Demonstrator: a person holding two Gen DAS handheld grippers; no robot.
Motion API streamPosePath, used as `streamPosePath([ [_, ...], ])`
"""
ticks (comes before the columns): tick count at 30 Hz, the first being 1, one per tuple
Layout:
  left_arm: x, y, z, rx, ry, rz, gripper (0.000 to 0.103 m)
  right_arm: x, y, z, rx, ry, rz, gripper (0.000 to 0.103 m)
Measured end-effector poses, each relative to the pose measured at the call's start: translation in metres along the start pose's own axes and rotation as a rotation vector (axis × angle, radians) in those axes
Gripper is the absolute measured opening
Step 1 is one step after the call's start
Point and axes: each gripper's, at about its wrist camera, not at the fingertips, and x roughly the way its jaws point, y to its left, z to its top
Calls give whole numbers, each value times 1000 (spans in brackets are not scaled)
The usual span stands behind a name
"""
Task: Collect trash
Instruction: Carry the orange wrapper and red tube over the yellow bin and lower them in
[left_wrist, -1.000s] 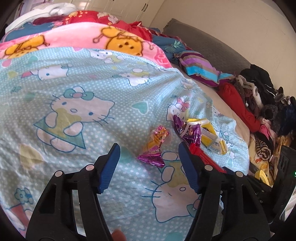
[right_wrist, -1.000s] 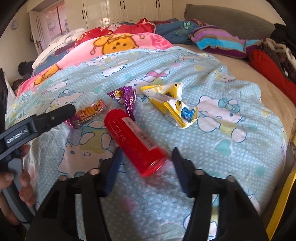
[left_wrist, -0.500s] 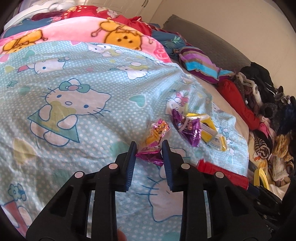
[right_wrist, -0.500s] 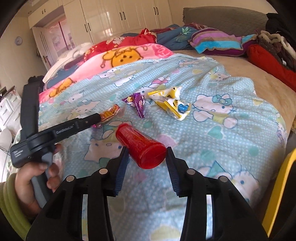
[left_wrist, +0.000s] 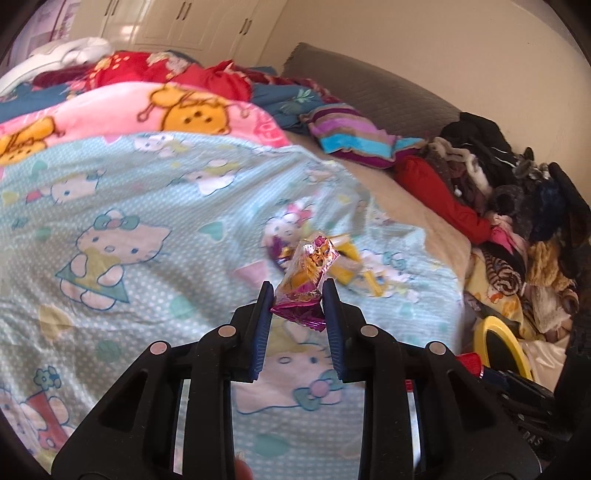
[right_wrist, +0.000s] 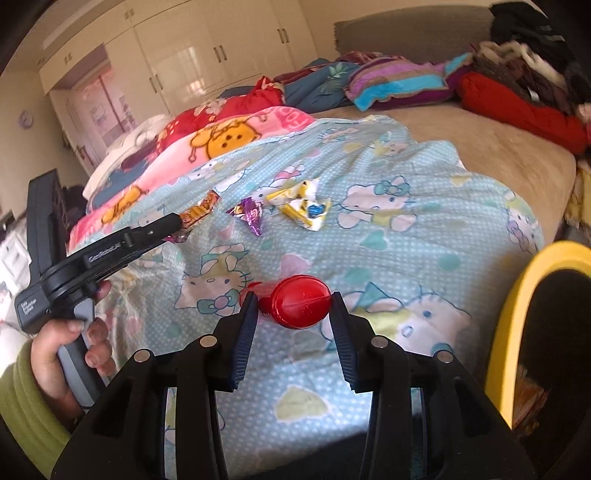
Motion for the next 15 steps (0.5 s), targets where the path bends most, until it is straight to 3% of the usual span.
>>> streamPosePath([
  [15, -9, -72, -10, 138, 15, -122, 21, -60, -52, 15, 95, -103, -82, 37],
])
